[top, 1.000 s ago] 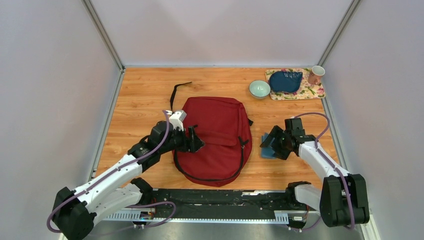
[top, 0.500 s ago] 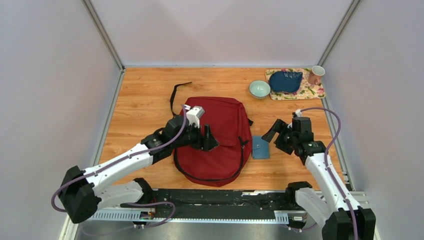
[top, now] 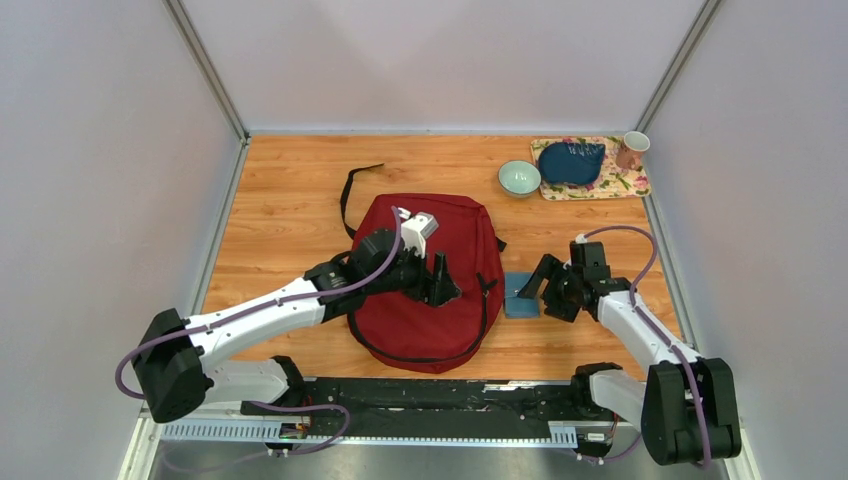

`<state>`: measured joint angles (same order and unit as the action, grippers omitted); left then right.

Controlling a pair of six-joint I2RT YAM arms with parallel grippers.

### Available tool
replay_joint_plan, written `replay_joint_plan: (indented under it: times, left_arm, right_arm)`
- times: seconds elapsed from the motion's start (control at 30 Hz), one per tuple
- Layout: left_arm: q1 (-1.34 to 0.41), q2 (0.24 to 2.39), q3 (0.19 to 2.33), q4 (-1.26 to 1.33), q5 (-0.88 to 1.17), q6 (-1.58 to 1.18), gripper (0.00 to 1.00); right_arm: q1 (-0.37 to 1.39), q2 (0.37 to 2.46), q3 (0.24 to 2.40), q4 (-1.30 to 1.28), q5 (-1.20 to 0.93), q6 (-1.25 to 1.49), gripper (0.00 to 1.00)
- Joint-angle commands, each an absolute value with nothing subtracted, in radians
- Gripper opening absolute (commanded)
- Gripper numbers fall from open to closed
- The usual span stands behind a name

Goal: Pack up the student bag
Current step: Pick up the book from the center of the board.

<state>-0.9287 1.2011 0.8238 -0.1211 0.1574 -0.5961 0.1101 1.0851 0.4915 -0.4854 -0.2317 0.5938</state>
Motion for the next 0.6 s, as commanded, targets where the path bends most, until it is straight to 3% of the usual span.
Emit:
replay_joint_plan:
  times: [0.0,0.33,0.57]
  left_arm:
    - [-0.931,1.164,0.816,-0.097,0.132,-0.589,0.82]
    - [-0.931,1.144,0.788,-0.097,0.12,-0.609,0.82]
    - [-0.93,1.137,0.778,-0.094,0.109,-0.612,0.82]
  right_arm:
    - [0.11,1.114,0.468,-0.384,-0.271,0.581,0.79]
    - [0.11,1.149,0.405,-0.272,-0.354,0.62,0.7]
    - [0.11,1.121,0.394,-0.242,-0.38,0.649,0.51]
